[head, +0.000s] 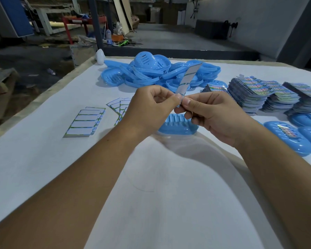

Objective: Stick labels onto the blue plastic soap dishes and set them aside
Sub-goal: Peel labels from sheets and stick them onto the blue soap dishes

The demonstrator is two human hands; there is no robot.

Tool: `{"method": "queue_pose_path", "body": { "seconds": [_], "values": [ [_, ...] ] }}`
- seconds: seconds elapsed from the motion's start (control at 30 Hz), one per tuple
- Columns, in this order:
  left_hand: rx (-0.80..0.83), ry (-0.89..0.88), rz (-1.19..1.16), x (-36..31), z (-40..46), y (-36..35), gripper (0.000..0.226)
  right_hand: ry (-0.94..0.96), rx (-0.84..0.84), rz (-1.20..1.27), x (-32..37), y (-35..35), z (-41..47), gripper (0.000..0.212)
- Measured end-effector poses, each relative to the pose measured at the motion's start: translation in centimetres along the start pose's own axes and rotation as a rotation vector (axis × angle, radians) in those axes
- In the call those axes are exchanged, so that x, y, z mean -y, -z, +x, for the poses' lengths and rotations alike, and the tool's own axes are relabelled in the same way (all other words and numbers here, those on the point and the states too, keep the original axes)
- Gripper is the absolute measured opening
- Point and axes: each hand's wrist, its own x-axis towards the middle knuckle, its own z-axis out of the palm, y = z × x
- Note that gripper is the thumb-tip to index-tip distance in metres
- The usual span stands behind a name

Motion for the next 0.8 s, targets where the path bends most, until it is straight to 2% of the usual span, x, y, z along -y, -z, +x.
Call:
{"method": "queue_pose_path", "body": {
  "seconds": [0.2,0.3,0.5,0.8],
  "values": [
    [0.063,-0.036,-0.051,0.22,0.14,0.37,0.013,-0.026,-0.031,-0.013,0.07,0.01,0.01,0.017],
    [0.098,-0.035,-0.097,0.21,0.08,0.36,0.005,-0.049,-0.054,0.014,0.23,-0.01,-0.01,0.016],
    [0.118,-0.029,-0.143,0.09,0.13,0.41,0.007,-0.054,-0.057,0.031,0.45,-0.04,-0.15,0.016],
    [0.082,-0.025,-0.075,0.07,-0.01,0.44,0.008,0.048,-0.104,-0.121,0.35,-0.79,-0.27,0.021]
  ]
}}
